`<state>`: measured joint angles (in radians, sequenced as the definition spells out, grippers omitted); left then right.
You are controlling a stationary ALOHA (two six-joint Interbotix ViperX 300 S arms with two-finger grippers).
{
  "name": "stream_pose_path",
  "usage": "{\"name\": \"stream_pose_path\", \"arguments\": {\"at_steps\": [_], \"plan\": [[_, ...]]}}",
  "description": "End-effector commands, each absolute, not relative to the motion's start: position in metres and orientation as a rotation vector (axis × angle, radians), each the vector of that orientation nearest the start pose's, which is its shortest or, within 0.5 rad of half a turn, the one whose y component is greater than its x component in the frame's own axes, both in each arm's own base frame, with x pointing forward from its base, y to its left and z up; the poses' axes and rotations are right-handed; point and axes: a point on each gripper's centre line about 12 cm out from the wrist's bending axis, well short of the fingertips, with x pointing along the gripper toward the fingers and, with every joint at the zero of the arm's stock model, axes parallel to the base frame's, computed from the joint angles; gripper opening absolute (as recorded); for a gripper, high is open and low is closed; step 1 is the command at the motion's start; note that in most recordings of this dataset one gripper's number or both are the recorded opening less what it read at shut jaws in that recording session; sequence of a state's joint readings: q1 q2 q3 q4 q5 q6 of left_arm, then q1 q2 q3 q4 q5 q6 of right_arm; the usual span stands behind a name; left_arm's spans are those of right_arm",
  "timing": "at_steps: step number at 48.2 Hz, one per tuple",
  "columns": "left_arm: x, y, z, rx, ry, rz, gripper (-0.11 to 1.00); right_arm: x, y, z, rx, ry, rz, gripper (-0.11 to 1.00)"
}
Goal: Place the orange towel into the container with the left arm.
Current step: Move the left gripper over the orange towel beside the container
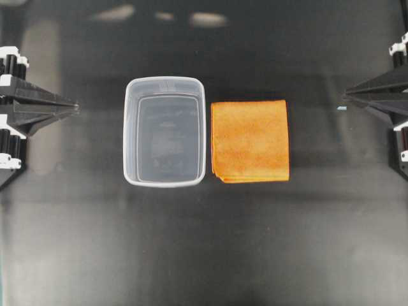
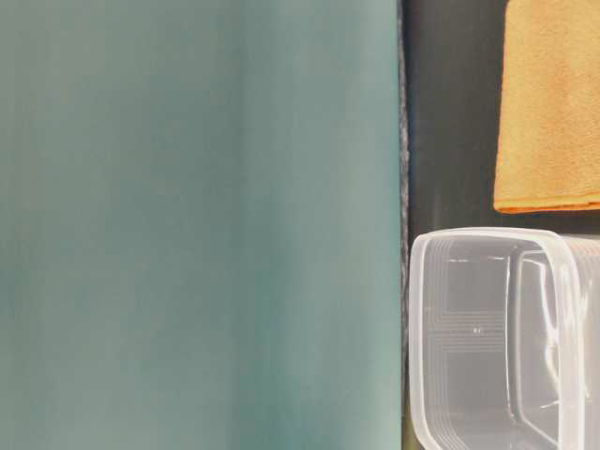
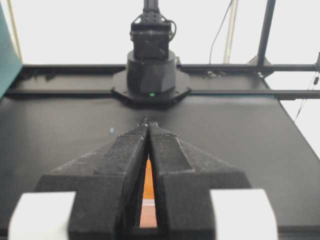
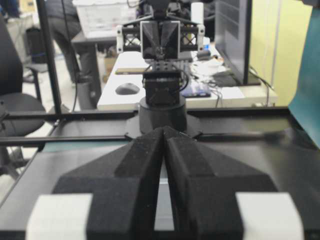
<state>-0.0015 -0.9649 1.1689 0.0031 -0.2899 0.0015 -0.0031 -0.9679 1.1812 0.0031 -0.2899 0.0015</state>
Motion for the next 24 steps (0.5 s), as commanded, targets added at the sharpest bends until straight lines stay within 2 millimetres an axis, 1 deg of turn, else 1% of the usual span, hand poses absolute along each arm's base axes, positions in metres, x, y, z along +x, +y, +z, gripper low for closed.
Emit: {"name": "stream_pose_path", "arguments": {"at_steps": [1,2,4,5,6,11,17,24], "plan": [[0.216,-0.001,0.311,0.031,-0.049,-0.006,0.06,0.200,0.001,0.301,0.031,-0.106,0.005,0.01],[0.223,0.000,0.314,0.030,-0.021,-0.005,0.05,0.199,0.001,0.302,0.038,-0.112,0.005,0.01],[0.232,0.000,0.319,0.032,0.019,-0.002,0.01,0.198,0.000,0.303,0.056,-0.116,0.002,0.03],[0.238,0.000,0.321,0.035,0.040,-0.002,0.00,0.198,0.000,0.304,0.067,-0.121,0.001,0.01],[0.243,0.001,0.323,0.038,0.061,-0.001,0.00,0.197,0.000,0.304,0.073,-0.121,0.001,-0.01],[0.271,0.000,0.333,0.040,0.163,-0.001,0.00,0.193,0.000,0.307,0.102,-0.127,0.002,-0.01],[0.308,-0.004,0.336,0.047,0.293,-0.014,0.00,0.189,0.000,0.306,0.108,-0.109,0.001,-0.01],[0.352,-0.007,0.332,0.055,0.440,-0.023,0.00,0.184,-0.001,0.300,0.109,-0.040,-0.006,-0.01]]}}
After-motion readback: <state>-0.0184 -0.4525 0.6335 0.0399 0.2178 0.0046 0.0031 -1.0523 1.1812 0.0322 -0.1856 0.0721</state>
